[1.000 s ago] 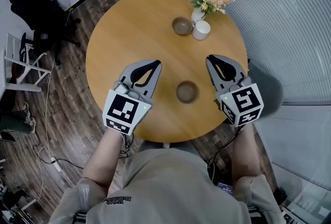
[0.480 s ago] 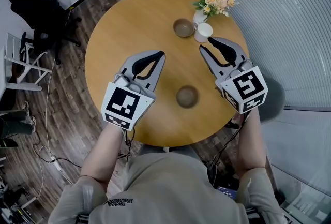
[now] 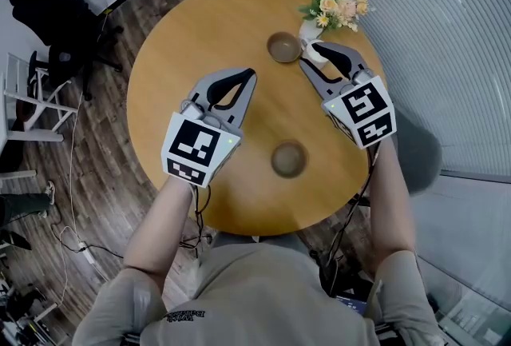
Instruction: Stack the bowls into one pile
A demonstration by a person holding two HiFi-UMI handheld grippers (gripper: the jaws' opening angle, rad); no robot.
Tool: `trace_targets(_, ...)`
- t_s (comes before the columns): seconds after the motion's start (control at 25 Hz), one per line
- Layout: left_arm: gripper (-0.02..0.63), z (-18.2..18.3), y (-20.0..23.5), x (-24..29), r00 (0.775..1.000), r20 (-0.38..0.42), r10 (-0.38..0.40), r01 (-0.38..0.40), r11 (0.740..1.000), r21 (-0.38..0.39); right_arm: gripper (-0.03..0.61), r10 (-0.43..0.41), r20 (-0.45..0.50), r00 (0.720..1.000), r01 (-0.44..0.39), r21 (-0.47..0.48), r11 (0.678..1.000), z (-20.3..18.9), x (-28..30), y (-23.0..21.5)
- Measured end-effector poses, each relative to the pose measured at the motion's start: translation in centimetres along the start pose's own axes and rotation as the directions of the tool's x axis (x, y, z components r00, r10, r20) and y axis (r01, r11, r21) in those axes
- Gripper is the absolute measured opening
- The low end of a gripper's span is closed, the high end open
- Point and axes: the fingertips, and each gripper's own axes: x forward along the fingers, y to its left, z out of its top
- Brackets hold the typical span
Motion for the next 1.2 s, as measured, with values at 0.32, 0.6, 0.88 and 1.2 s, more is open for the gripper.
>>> trace_targets(0.32, 0.018, -3.1, 2.6, 3.7, 0.999, -0.052, 0.016, -0.018, 0.999, -0.034, 0.117, 0.01, -0.126, 0.992, -0.018, -0.062, 0.998, -3.5, 5.7, -1.5)
trace_targets(0.6, 0.018, -6.8, 3.9, 7.3, 0.994, -0.109, -0.017, 0.009, 0.997, -0.072, 0.118, 0.038, -0.224, 0.974, -0.052, -0.058, 0.997, -8.1, 10.2, -2.2)
trace_targets(0.88, 0.018, -11.2, 4.8, 9.4, 0.983, -0.177, -0.043, 0.025, 0.994, -0.102, 0.133, 0.082, -0.292, 0.953, -0.1, -0.05, 0.994, -12.1, 13.7, -1.6)
trace_targets(1.2, 0.018, -15.9, 4.5, 11.4, 0.972, -0.227, -0.066, 0.036, 0.99, -0.135, 0.133, 0.128, -0.379, 0.917, -0.155, -0.043, 0.987, -17.6, 17.7, -0.1)
